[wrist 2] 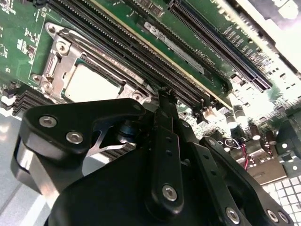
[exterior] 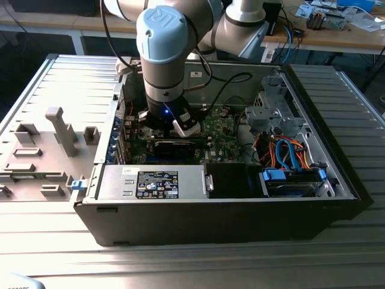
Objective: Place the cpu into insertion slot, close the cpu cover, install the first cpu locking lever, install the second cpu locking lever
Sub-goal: 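Install the second cpu locking lever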
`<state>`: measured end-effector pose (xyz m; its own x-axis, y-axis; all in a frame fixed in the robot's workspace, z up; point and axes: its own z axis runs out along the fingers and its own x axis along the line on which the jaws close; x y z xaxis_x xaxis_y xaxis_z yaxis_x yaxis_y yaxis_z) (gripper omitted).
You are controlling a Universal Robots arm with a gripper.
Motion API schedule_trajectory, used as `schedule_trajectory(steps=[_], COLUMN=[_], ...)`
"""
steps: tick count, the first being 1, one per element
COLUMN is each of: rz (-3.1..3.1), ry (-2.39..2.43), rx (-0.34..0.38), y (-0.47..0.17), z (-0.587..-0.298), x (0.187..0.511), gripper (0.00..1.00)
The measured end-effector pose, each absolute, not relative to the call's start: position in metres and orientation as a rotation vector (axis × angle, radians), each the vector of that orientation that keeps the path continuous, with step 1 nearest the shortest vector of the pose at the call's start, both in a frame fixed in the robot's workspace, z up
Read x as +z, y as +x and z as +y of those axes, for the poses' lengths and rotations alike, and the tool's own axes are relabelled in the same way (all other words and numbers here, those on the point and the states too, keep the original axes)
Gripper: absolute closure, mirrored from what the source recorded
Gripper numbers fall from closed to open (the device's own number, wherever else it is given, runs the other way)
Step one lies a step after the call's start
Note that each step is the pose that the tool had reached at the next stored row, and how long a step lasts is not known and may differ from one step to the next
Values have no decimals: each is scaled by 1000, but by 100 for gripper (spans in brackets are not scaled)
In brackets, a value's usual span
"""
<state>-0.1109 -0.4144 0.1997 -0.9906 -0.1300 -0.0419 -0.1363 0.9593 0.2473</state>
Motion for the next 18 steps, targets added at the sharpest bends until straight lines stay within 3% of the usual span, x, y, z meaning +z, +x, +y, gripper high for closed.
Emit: schedule_trajectory(steps=[18], rz=[3083], ry=[-279], rx=[392], y=[-109], z=[-414], x=[199], gripper=[89])
